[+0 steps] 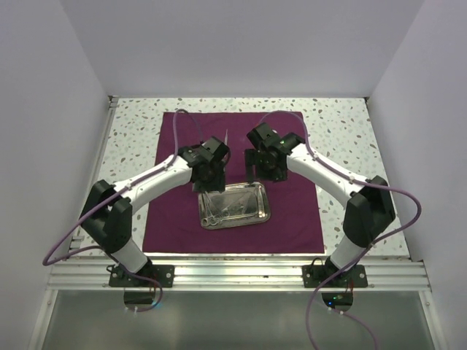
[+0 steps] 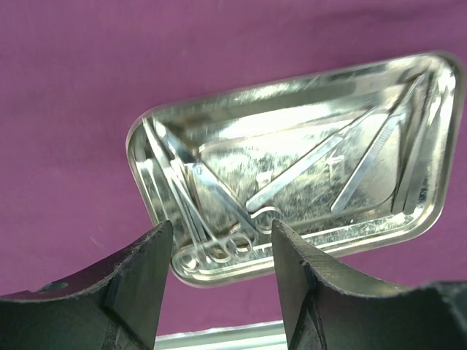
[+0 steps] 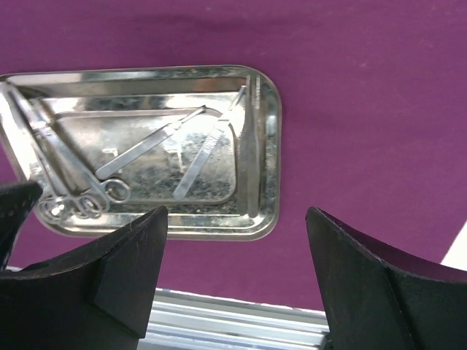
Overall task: Open and lay out the surgical kit
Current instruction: Pick up the medical item from the container.
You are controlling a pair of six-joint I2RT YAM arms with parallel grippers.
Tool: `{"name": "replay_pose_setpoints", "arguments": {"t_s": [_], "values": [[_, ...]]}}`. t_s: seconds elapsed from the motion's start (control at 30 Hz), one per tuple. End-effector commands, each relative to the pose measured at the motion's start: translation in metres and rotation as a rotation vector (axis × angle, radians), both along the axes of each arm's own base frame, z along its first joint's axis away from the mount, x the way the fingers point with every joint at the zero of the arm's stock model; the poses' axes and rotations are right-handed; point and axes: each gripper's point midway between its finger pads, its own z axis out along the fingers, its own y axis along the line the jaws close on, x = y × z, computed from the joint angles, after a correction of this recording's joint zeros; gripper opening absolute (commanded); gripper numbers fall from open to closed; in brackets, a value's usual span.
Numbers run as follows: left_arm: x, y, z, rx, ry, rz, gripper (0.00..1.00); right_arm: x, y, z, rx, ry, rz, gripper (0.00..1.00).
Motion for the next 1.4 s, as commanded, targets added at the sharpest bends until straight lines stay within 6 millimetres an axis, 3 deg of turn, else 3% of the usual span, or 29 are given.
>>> {"name": "replay_pose_setpoints", "arguments": {"t_s": [0.0,0.27,0.5,0.7,0.83,0.97,1.17,1.37], "values": [[-0.013,-0.005,-0.005,-0.026,0.039,0.122,0.61,0.008,-0.008,0.01,-0.04,-0.025,-0.04,0.8],[-0.022,-0.024,-0.03,-0.033,0.065,0.146,0.61,-0.007,-0.049,0.028,-0.129,-0.074,-0.165,0.81],[-0.023,-0.019,-0.054,0.031,0.089,0.212,0.6,-0.011,-0.109,0.05,-0.198,-0.148,-0.328,0.84],[-0.014,-0.022,-0.065,0.098,0.107,0.256,0.6,-0.024,-0.127,0.046,-0.157,-0.118,-0.314,0.84],[-0.013,-0.023,-0.087,0.121,0.121,0.275,0.59,-0.035,-0.137,0.045,-0.142,-0.133,-0.286,0.84],[-0.009,-0.023,-0.096,0.123,0.112,0.305,0.56,-0.048,-0.147,0.042,-0.163,-0.142,-0.246,0.85],[-0.011,-0.019,-0.107,0.145,0.115,0.327,0.38,-0.056,-0.151,0.041,-0.17,-0.138,-0.229,0.85],[-0.022,-0.011,-0.126,0.167,0.144,0.296,0.01,-0.05,-0.15,0.051,-0.172,-0.153,-0.233,0.85]]}}
